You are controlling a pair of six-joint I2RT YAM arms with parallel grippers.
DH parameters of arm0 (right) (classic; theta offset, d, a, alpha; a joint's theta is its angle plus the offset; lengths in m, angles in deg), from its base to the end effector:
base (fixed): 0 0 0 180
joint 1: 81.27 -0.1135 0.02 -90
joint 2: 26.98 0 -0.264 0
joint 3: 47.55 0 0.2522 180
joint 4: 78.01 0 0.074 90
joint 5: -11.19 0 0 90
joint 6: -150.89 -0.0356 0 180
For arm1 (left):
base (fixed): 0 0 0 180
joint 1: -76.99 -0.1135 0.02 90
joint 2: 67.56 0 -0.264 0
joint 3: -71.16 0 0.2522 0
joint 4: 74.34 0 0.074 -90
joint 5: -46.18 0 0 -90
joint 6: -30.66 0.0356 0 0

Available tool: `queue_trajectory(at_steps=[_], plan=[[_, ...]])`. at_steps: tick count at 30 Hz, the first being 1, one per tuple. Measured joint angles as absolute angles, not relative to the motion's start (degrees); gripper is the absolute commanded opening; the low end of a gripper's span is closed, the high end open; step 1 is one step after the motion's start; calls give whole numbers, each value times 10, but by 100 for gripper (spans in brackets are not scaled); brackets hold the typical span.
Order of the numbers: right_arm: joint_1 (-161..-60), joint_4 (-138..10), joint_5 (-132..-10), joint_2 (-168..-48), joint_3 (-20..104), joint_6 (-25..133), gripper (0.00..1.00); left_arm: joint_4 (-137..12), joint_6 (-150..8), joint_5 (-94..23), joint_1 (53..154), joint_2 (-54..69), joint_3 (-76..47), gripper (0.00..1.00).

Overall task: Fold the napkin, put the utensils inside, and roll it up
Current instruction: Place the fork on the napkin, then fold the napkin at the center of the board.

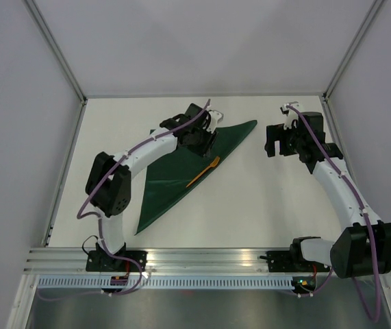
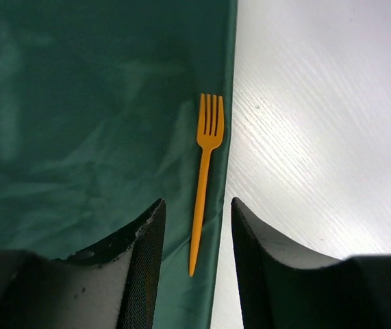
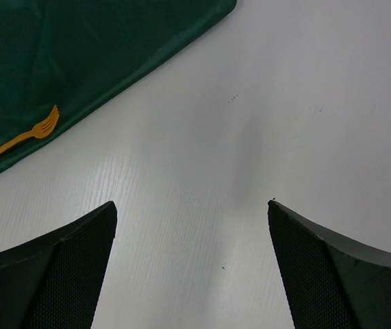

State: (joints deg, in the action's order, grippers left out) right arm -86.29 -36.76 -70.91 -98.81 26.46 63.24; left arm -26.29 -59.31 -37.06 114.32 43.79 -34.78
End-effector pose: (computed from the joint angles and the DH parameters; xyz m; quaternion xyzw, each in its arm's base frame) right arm 0.2730 0.0289 0.3051 -0.0874 0.8969 0.0722 0.4274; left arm 0.3412 -0.2655 0.2477 0.3211 0.8921 -0.1531 0.2786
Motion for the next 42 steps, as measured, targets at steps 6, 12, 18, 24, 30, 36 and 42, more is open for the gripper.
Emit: queue_trajectory(at_steps=[6, 12, 18, 24, 30, 36, 42], plan=[[-931, -375, -691, -978, 268, 660, 89, -253, -681, -451, 1120, 261, -319, 50], [-1119, -406, -712, -995, 283, 669, 83, -218, -768, -547, 1111, 22, -302, 52], [-1339, -483, -762, -1064, 283, 670, 75, -155, -821, -601, 1112, -136, -302, 54], [-1513, -555, -816, -1159, 283, 693, 69, -79, -851, -634, 1112, -180, -302, 54], [-1578, -623, -831, -1229, 283, 724, 67, -41, -865, -648, 1112, -202, -298, 54], [-1616, -690, -858, -1274, 283, 759, 65, -23, -870, -660, 1112, -219, -292, 53], [-1653, -742, -866, -1315, 283, 787, 60, -18, -875, -663, 1112, -224, -278, 53]])
